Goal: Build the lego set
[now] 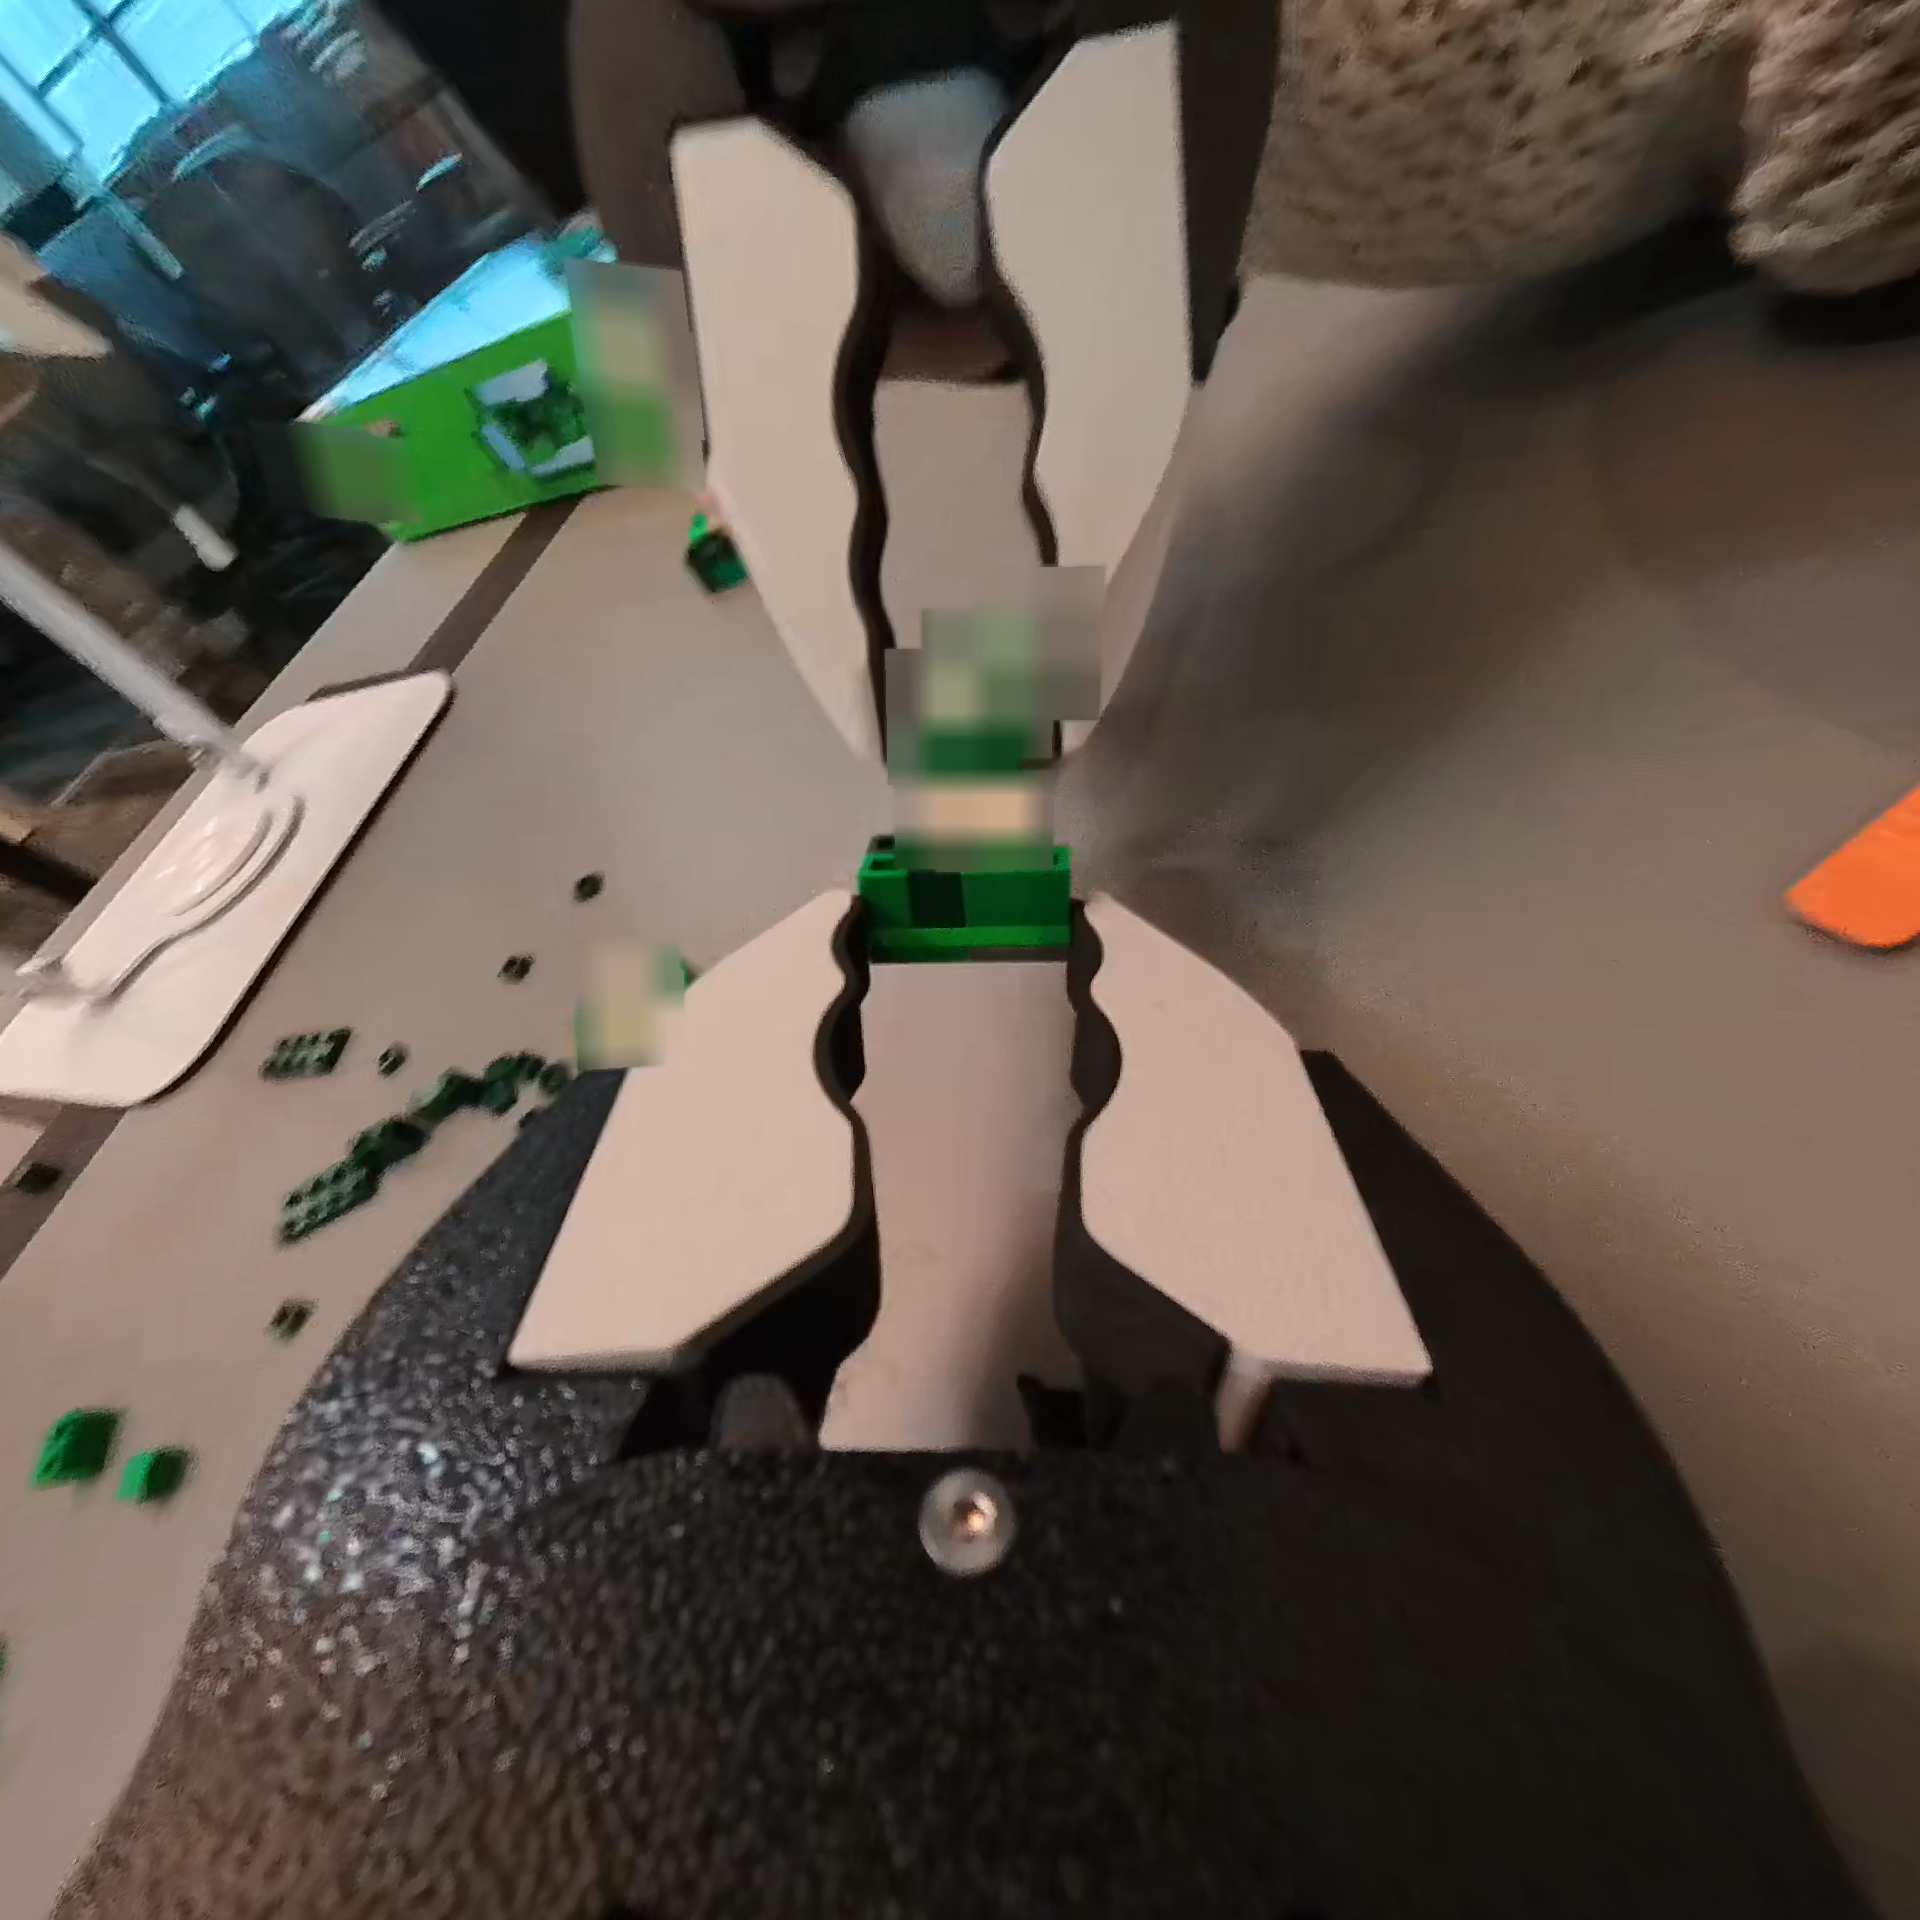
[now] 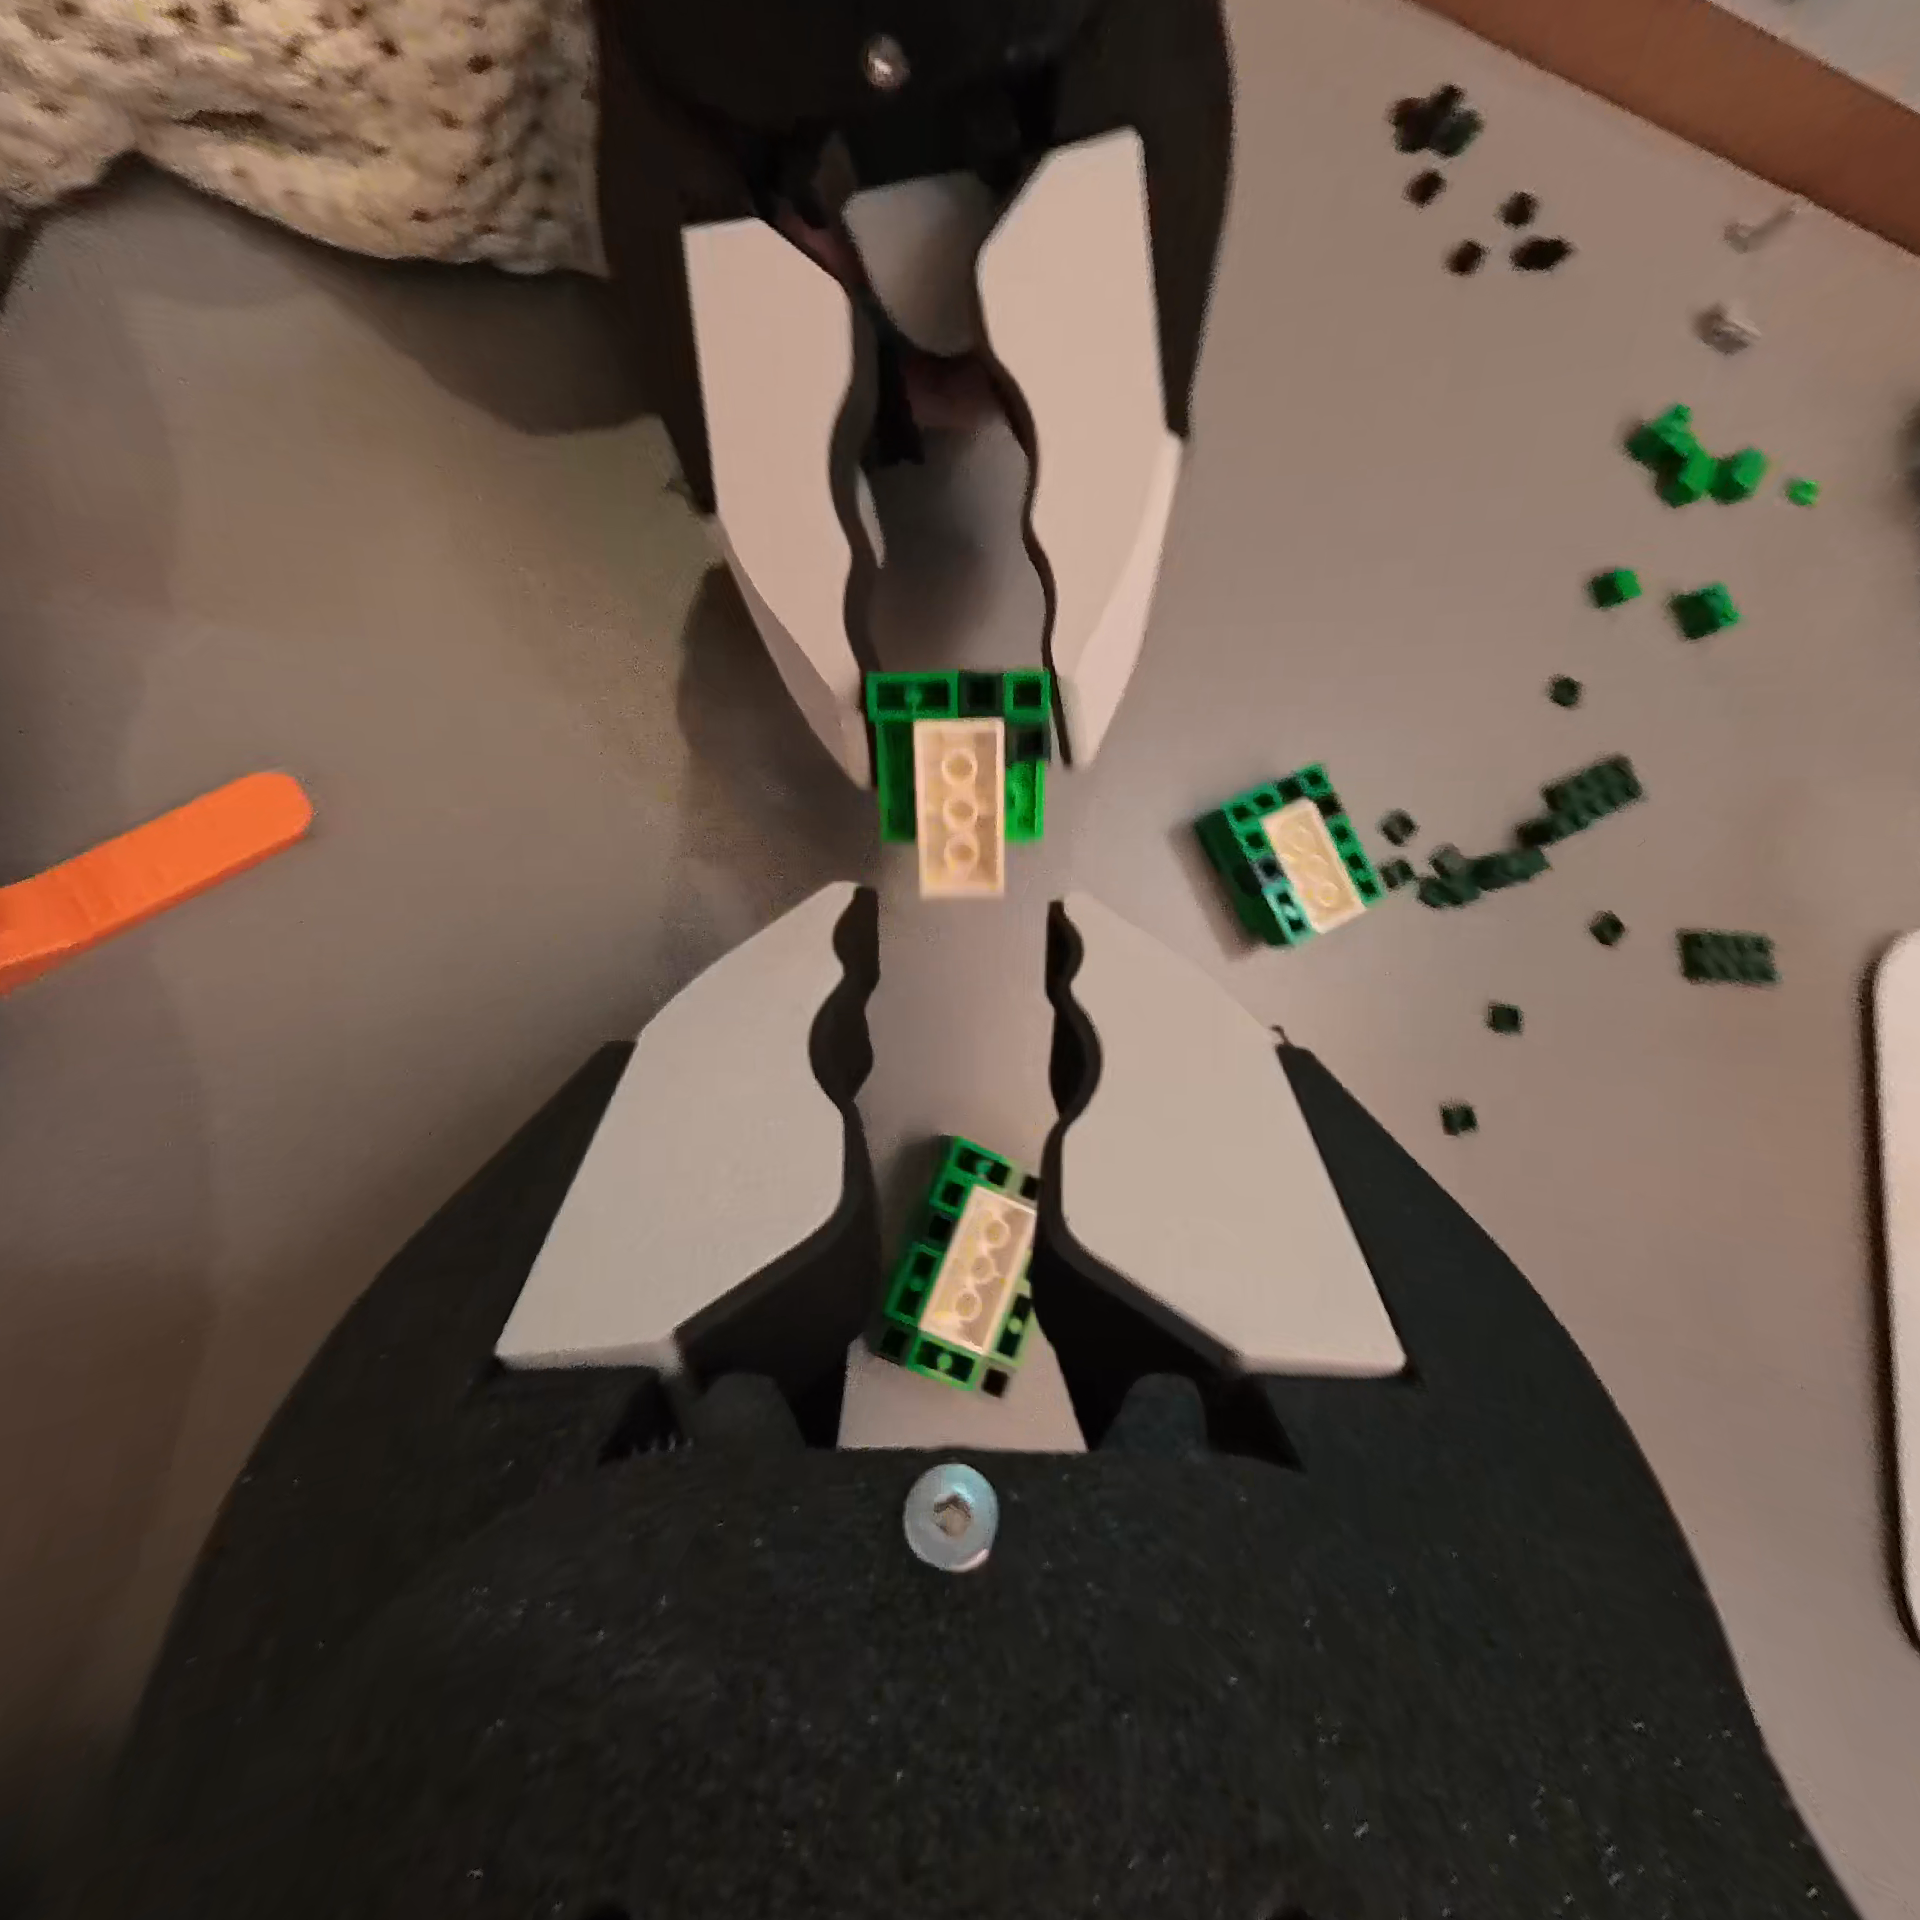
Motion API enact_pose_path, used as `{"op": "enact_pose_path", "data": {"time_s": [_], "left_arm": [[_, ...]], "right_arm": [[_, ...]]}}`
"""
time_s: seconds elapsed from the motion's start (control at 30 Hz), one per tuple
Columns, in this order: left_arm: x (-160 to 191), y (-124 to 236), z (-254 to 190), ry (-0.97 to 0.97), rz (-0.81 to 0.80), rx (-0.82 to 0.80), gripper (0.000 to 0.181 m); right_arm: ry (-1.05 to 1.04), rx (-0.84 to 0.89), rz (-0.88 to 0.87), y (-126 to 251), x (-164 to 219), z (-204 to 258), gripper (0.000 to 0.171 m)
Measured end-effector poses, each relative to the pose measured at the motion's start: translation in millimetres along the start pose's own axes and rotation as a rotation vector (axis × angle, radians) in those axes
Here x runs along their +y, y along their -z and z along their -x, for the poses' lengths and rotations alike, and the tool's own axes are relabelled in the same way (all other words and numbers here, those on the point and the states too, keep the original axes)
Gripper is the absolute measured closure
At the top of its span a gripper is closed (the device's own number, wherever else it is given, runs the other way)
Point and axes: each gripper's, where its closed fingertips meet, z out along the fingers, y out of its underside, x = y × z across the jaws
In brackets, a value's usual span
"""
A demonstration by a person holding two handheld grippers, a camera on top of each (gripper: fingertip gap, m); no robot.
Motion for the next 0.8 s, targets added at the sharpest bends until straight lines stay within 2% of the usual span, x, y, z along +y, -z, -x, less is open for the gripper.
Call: {"op": "enact_pose_path", "data": {"time_s": [0.1, 0.23, 0.3, 0.47, 0.63, 0.7, 0.8], "left_arm": [[17, 16, 26, 0.020, 0.044, -0.115, 0.145], [26, 42, 50, 0.071, 0.003, -0.212, 0.145], [31, 51, 57, 0.081, -0.005, -0.248, 0.145], [37, 63, 64, 0.119, -0.023, -0.272, 0.145], [27, 58, 51, 0.113, -0.075, -0.217, 0.145], [25, 57, 52, 0.083, -0.079, -0.241, 0.145], [18, 61, 58, 0.081, -0.119, -0.291, 0.145]], "right_arm": [[-0.075, 0.198, -0.050, 10, 10, -33, 0.138], [-0.215, 0.523, -0.174, 34, 39, -85, 0.141], [-0.302, 0.618, -0.255, 43, 52, -101, 0.142], [-0.419, 0.561, -0.309, 36, 58, -105, 0.143], [-0.340, 0.460, -0.246, 19, 41, -116, 0.144], [-0.295, 0.433, -0.265, 15, 27, -127, 0.152], [-0.232, 0.345, -0.208, -5, 9, -145, 0.154]]}}
